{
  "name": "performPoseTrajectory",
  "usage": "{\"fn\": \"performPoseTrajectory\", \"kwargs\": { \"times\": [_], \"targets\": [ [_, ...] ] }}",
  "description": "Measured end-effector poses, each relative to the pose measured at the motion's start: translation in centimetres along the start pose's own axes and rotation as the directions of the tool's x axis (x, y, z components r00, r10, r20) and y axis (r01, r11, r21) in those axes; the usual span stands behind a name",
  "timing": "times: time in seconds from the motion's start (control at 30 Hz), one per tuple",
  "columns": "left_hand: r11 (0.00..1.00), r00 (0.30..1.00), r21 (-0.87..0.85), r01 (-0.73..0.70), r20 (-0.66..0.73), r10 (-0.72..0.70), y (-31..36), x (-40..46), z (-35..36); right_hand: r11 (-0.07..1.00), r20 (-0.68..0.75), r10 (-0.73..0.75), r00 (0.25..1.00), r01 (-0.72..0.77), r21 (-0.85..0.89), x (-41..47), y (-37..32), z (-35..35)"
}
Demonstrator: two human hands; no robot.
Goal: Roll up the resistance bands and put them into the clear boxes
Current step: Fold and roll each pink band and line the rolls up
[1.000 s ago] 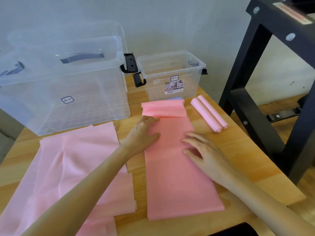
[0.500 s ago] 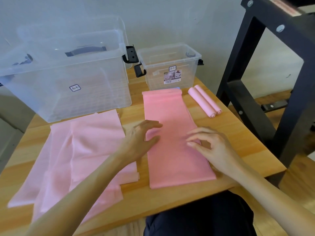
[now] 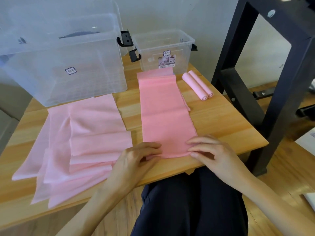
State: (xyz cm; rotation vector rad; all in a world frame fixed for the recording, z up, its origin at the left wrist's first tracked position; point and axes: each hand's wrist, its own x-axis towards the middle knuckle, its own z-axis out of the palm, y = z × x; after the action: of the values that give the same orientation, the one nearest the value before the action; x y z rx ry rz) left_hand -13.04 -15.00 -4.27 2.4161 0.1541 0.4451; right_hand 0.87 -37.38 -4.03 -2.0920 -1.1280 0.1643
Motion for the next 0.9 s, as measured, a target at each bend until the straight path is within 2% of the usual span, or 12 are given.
{"fn": "performPoseTrajectory", "kwargs": {
  "times": [0.1,0.17,0.27,0.37,0.53,0.67,0.77,0.9],
  "targets": [
    [0.998,0.997,-0.038,0.05,-0.06,-0.052,0.5,0.3,0.3,1.0,-0.085,-0.003,0.996,0.003,0.002,0.4,-0.3,0.4],
    [0.99,0.991,-0.096,0.1,-0.081,-0.108,1.0,0.4,0.2,0.996,-0.12,0.057,0.991,-0.047,0.081,0.6,-0.7,0.3],
    [0.96,0.974,-0.195,0.203,-0.059,-0.218,1.4,0.5,-0.4,0.965,-0.103,0.16,0.982,-0.134,0.225,0.8,-1.0,-0.3],
    [0.944,0.967,-0.226,0.239,-0.037,-0.254,1.3,0.8,-0.7,0.946,-0.049,0.199,0.979,-0.179,0.269,1.1,-1.2,-0.8],
    [0.944,0.966,-0.219,0.246,-0.027,-0.258,1.7,1.7,-1.2,0.955,-0.032,0.201,0.979,-0.189,0.228,1.8,-1.7,-1.0],
    [0.957,0.972,-0.228,0.18,-0.111,-0.209,3.1,2.4,-2.2,0.972,-0.177,0.152,0.972,-0.115,0.204,2.6,-3.0,-2.1],
    [0.97,0.972,-0.203,0.13,-0.169,-0.166,4.3,1.6,-2.9,0.986,-0.239,0.055,0.97,-0.015,0.167,1.9,-4.0,-2.9],
    [0.988,0.987,-0.118,0.097,-0.116,-0.11,4.3,-1.3,-2.4,0.995,-0.182,-0.024,0.983,0.041,0.092,-0.6,-3.4,-2.4]
  ]
}}
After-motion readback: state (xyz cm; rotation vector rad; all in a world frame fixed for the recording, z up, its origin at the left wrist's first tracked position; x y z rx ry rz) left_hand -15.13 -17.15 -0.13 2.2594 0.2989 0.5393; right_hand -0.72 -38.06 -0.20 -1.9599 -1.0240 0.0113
